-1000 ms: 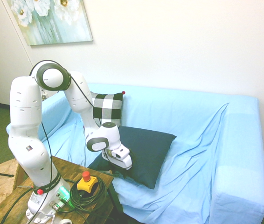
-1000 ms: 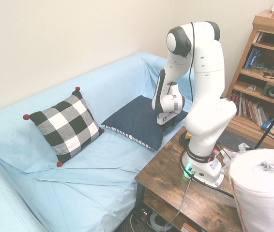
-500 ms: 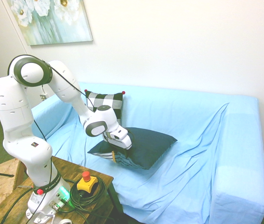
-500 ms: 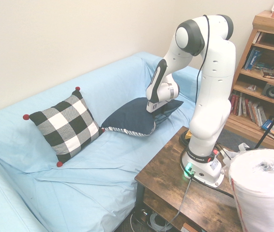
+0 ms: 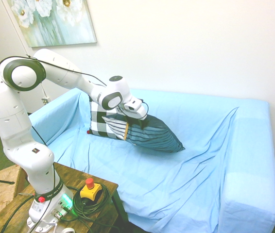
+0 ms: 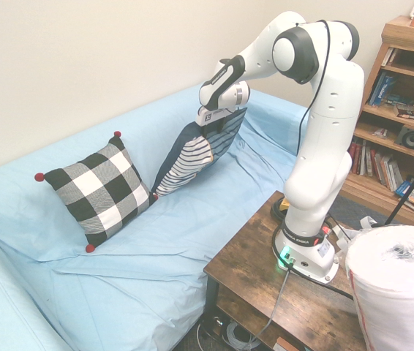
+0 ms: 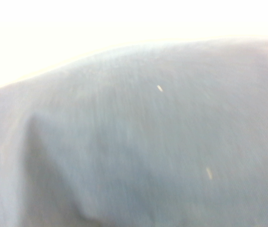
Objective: Lift the pillow
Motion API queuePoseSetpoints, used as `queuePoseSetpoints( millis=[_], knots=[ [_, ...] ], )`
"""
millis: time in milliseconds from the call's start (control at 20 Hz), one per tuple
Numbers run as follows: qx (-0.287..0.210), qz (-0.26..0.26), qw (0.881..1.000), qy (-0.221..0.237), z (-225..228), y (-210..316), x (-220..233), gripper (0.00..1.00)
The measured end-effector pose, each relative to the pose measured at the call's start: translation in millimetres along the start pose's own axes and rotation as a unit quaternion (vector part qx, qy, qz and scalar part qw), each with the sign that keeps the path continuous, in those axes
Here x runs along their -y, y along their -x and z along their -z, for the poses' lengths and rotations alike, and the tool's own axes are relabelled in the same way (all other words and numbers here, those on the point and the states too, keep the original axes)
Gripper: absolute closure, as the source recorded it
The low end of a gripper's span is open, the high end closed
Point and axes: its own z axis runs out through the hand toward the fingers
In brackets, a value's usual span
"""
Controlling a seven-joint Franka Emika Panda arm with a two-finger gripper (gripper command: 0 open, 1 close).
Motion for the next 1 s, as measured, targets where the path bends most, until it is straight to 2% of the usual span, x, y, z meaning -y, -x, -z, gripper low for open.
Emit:
queuePoseSetpoints(
  millis=[500, 1000],
  knots=[
    [-0.057, -0.002, 0.998, -0.032, -6, -80, 131, 0.00],
    [-0.067, -0.015, 0.996, -0.056, -30, -131, 207, 0.00]
  ],
)
